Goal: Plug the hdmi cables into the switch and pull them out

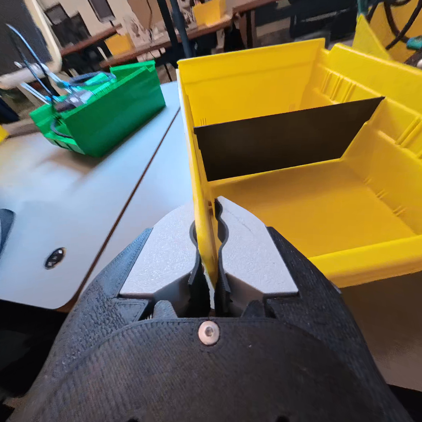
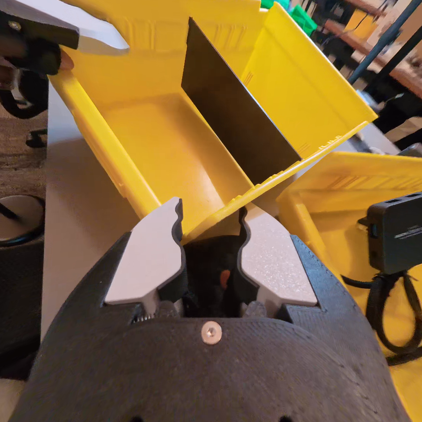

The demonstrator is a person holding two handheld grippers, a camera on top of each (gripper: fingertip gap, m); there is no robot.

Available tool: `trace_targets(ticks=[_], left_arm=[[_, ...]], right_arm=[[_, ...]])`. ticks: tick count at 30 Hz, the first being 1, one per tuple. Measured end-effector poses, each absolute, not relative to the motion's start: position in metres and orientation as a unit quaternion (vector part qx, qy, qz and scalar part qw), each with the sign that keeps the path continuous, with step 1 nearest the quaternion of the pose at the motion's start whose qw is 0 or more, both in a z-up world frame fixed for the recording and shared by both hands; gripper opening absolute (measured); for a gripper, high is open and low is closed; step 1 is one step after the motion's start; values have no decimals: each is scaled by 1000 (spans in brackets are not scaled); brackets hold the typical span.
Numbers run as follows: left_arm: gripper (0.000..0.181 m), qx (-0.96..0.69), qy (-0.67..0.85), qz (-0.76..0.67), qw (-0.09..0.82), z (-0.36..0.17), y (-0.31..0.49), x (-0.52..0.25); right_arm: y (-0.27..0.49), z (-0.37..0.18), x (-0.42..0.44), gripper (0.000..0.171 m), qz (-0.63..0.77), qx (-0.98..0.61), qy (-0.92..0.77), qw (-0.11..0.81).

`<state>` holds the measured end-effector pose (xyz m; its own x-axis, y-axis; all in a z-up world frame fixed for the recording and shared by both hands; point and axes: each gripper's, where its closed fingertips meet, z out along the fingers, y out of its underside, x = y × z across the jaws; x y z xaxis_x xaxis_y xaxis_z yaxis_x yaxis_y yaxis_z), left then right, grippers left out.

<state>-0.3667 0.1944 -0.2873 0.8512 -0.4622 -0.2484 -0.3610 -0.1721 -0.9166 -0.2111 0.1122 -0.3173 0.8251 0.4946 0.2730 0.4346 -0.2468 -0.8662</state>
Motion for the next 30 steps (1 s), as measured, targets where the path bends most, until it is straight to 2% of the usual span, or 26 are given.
trace_targets(ticks=[6,11,14,20,30], left_arm=[[5,-656,198,-58,726,-199,162,-356],[6,-566,173,-130,795,-150,130,-301],[9,-557,211,-188,781,-144,115,-245],[13,-545,313,-264,732,-145,81,-121],[15,-514,457,-322,650,-172,20,79]], right_arm=[[94,-237,-194,45,-60,-688,-305,655],[53,-173,-142,40,-168,-624,-287,707],[24,-158,-98,39,-200,-628,-268,702],[-39,-162,2,40,-259,-673,-190,666],[-127,-211,163,39,-328,-723,-27,607]])
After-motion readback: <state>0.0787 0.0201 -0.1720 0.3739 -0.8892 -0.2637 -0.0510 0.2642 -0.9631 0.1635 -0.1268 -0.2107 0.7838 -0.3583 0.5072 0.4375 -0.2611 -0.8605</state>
